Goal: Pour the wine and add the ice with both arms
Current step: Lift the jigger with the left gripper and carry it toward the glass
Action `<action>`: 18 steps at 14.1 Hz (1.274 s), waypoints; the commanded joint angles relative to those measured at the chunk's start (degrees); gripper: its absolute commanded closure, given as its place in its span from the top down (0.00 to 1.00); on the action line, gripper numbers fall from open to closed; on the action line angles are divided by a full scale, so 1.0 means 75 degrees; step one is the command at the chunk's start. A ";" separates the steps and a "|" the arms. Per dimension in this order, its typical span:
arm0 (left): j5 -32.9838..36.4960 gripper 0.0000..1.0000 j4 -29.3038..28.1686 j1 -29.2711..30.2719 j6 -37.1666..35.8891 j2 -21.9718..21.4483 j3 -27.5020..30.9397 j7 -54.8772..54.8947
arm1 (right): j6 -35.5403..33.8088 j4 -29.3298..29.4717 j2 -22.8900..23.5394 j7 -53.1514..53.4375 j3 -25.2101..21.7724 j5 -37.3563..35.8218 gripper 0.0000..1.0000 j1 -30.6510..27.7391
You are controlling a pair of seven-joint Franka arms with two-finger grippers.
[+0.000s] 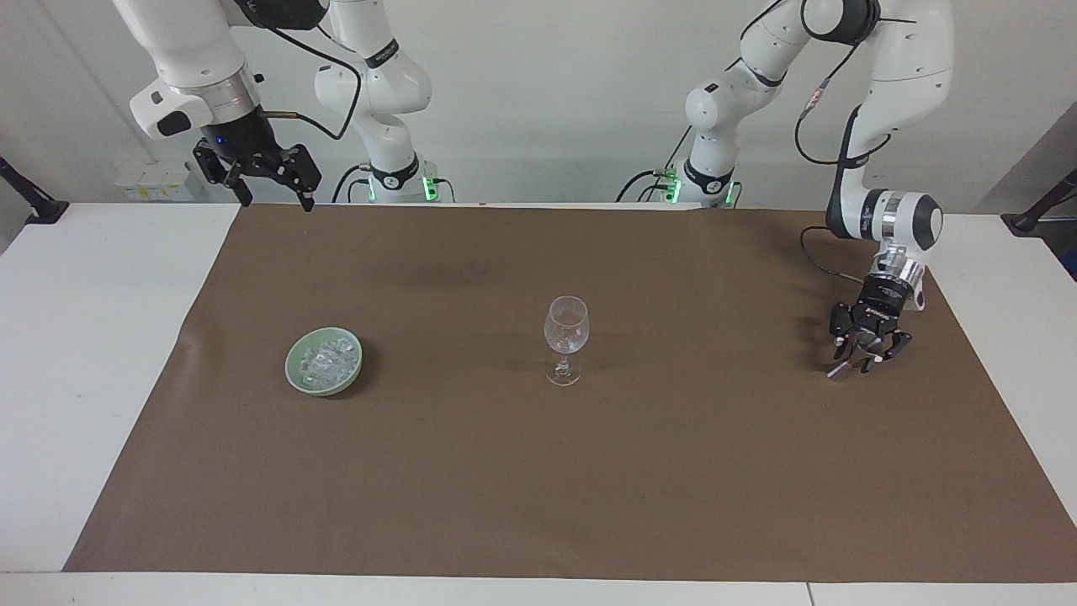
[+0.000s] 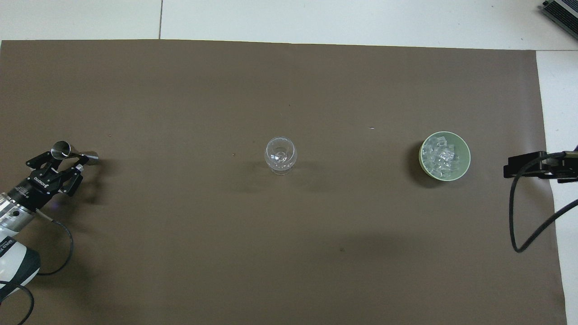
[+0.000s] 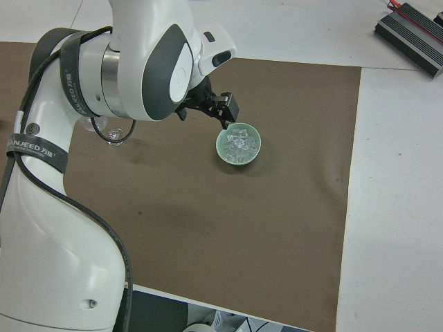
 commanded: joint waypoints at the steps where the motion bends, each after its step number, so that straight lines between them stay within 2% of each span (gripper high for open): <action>1: -0.0178 0.42 0.0065 -0.0066 0.0051 0.0103 0.0027 0.0107 | -0.0080 -0.0150 -0.0171 -0.0219 -0.0002 0.0126 1.00 -0.0037; 5: -0.0178 0.31 0.0053 -0.0078 0.0040 0.0103 0.0027 0.0107 | -0.0080 -0.0150 -0.0171 -0.0219 -0.0002 0.0126 1.00 -0.0037; 8: -0.0178 0.15 0.0053 -0.0101 0.0005 0.0091 0.0027 0.0107 | -0.0080 -0.0150 -0.0171 -0.0219 -0.0002 0.0126 1.00 -0.0037; 10: -0.0178 0.10 0.0053 -0.0101 -0.0007 0.0091 0.0027 0.0119 | -0.0080 -0.0150 -0.0171 -0.0219 -0.0002 0.0126 1.00 -0.0037; 12: -0.0190 0.01 0.0053 -0.0101 -0.0019 0.0079 0.0027 0.0119 | -0.0080 -0.0150 -0.0182 -0.0219 -0.0002 0.0126 1.00 -0.0037; 18: -0.0459 0.00 0.0053 -0.0276 0.0051 -0.0155 -0.0032 0.0142 | -0.0080 -0.0150 -0.0171 -0.0219 -0.0002 0.0126 1.00 -0.0037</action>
